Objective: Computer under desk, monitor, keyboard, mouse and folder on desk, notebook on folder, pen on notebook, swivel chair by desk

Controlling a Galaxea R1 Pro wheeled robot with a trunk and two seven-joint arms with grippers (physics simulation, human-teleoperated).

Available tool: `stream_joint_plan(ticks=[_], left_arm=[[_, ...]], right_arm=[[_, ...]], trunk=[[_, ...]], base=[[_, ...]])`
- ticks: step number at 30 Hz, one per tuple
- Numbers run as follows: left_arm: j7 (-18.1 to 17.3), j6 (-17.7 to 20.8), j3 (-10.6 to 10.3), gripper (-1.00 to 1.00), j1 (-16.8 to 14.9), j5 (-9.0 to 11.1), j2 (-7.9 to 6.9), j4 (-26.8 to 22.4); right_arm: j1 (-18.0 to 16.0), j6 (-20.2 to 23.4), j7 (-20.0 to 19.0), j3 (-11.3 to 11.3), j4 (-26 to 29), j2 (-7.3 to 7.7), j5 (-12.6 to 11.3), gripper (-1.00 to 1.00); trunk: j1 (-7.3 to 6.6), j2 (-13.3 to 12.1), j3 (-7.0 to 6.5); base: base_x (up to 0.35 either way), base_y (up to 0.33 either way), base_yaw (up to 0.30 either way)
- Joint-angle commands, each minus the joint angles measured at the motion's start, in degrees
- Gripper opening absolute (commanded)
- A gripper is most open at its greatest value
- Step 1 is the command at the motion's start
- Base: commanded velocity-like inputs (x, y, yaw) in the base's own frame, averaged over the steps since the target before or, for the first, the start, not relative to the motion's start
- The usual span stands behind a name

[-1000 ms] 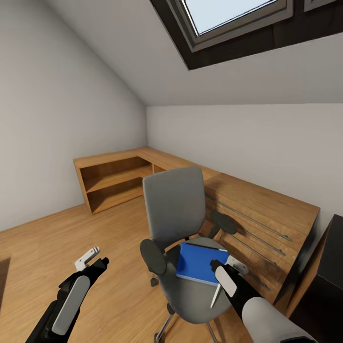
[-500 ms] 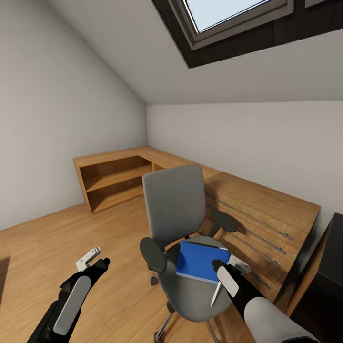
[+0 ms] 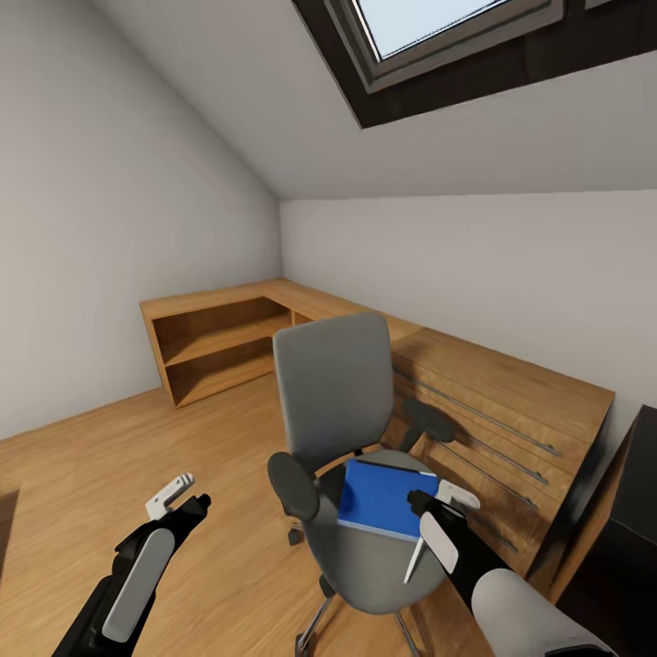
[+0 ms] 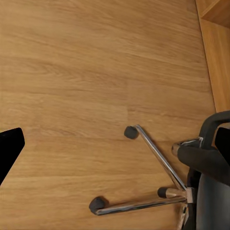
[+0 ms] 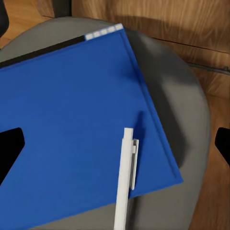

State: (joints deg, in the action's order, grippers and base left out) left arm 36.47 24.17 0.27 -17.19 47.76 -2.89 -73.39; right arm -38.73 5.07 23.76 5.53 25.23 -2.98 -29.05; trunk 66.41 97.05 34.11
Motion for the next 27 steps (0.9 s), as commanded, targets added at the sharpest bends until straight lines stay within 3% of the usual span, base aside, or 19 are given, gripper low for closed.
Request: stream_joint_plan(ticks=[1, 27], left_arm=[[0.36, 0.18, 0.0, 1.0, -0.03, 0.4, -0.01, -0.09], [0.36, 0.18, -0.09, 1.0, -0.03, 0.48, 0.03, -0.01]], right_arm=[[-0.03, 0.35, 0.5, 0.45, 0.11, 0.06, -0.25, 1.0], [-0.06, 0.47, 0.47, 0.35, -0.35, 0.08, -0.48, 1.0]], trunk=[[0.0, 0.05, 0.07], [2.42, 4.46, 2.04]], base=[[0.0, 0.0, 0.0], [0.0, 0.0, 0.0]])
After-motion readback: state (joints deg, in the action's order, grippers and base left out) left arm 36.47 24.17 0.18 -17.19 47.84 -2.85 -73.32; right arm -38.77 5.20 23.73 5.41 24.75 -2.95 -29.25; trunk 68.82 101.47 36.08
